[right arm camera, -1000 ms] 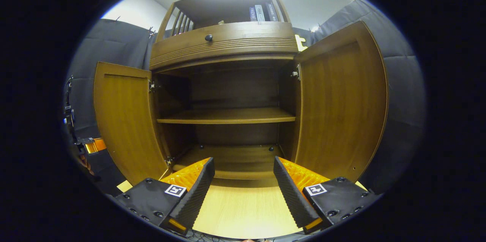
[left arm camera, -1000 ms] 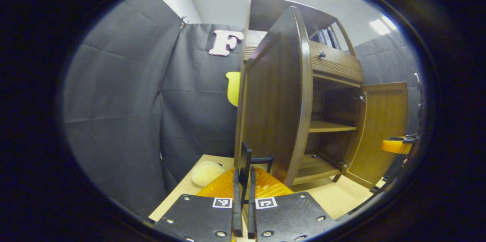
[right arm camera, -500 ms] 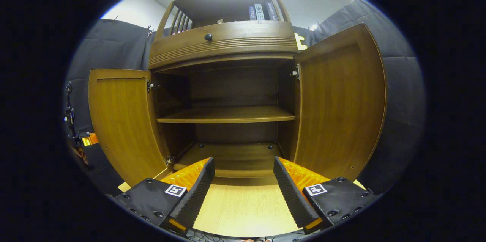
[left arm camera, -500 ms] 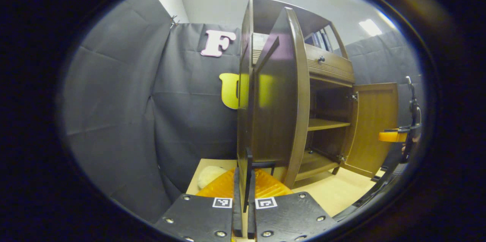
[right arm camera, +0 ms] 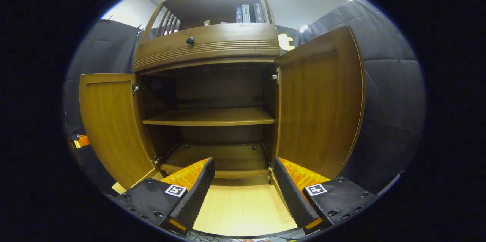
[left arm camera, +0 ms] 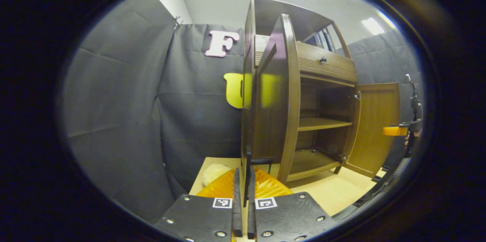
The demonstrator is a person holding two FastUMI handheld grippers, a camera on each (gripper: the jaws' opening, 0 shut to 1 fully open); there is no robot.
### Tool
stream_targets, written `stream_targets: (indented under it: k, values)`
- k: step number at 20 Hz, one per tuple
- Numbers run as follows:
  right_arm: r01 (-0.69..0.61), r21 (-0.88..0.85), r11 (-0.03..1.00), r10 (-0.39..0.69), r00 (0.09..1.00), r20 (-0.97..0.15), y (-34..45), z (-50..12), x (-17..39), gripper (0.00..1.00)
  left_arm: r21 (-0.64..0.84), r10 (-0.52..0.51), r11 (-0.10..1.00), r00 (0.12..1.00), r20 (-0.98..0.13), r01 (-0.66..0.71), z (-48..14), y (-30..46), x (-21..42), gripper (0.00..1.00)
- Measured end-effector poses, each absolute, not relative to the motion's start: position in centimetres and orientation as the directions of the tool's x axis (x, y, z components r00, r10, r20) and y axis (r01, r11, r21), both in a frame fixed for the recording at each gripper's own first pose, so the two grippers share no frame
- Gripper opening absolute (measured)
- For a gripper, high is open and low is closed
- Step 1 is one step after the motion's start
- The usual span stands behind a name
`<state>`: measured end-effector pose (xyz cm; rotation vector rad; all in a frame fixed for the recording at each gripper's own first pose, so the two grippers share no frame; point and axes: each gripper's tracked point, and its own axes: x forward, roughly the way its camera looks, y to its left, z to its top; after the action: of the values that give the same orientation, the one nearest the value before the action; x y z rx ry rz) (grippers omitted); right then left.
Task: Open the right door of the double-door shoe cabinet with the right hand, and open the left door with the left hand.
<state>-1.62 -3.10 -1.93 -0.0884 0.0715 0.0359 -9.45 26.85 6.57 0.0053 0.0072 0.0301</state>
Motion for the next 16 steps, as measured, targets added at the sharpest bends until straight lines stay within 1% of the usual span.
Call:
stream_targets:
  k: [1, 2, 4, 7, 8, 9, 10, 11, 12, 15, 16]
  values:
    - [-0.019, -0.100, 0.995, 0.012, 0.998, -0.065, -4.1, -1.7, -1.4, 0.93, 0.016, 0.059, 0.998, 0.998, 0.001, -0.059, 7.6, 26.9, -10.5, 0.08]
    - [-0.018, -0.102, 0.995, 0.012, 0.998, -0.061, -4.5, -1.6, -1.1, 0.93, 0.021, 0.094, 0.995, 0.995, 0.014, -0.095, 8.6, 26.9, -11.8, 0.08]
    - [-0.050, -0.094, 0.994, 0.043, 0.996, -0.074, -4.9, -1.7, -1.0, 0.93, -0.006, 0.159, 0.987, 0.987, 0.022, -0.158, 9.8, 24.9, -15.8, 0.08]
    - [-0.111, -0.076, 0.991, 0.106, 0.992, -0.070, -4.7, -1.9, -1.5, 0.93, -0.046, 0.262, 0.964, 0.965, 0.027, -0.261, 10.7, 21.7, -18.8, 0.08]
    - [-0.124, -0.086, 0.989, 0.118, 0.991, -0.069, -4.8, -2.3, -1.6, 0.93, -0.060, 0.277, 0.960, 0.960, 0.032, -0.275, 10.9, 20.5, -19.2, 0.22]
    - [-0.151, -0.096, 0.984, 0.143, 0.986, -0.082, -4.7, -2.8, -1.6, 0.98, -0.073, 0.278, 0.959, 0.960, 0.035, -0.275, 10.9, 18.7, -19.4, 0.36]
    - [-0.185, -0.098, 0.978, 0.175, 0.979, -0.105, -4.3, -3.3, -1.6, 0.93, -0.081, 0.286, 0.956, 0.957, 0.038, -0.283, 11.0, 17.7, -19.6, 0.49]
    - [-0.219, -0.091, 0.971, 0.208, 0.971, -0.118, -4.1, -3.5, -1.7, 1.00, -0.087, 0.313, 0.947, 0.949, 0.036, -0.309, 11.2, 17.5, -20.0, 0.63]
    - [-0.247, -0.082, 0.965, 0.238, 0.965, -0.112, -3.9, -3.2, -2.0, 0.93, -0.085, 0.332, 0.941, 0.943, 0.037, -0.328, 11.4, 17.1, -20.0, 0.77]
    - [-0.292, -0.093, 0.952, 0.283, 0.954, -0.096, -4.2, -3.1, -2.4, 0.93, -0.067, 0.364, 0.930, 0.930, 0.052, -0.361, 11.8, 15.2, -20.2, 0.82]
    - [-0.306, -0.088, 0.948, 0.298, 0.950, -0.096, -4.3, -3.1, -2.5, 0.98, -0.058, 0.378, 0.925, 0.923, 0.070, -0.375, 12.3, 14.7, -20.3, 0.84]
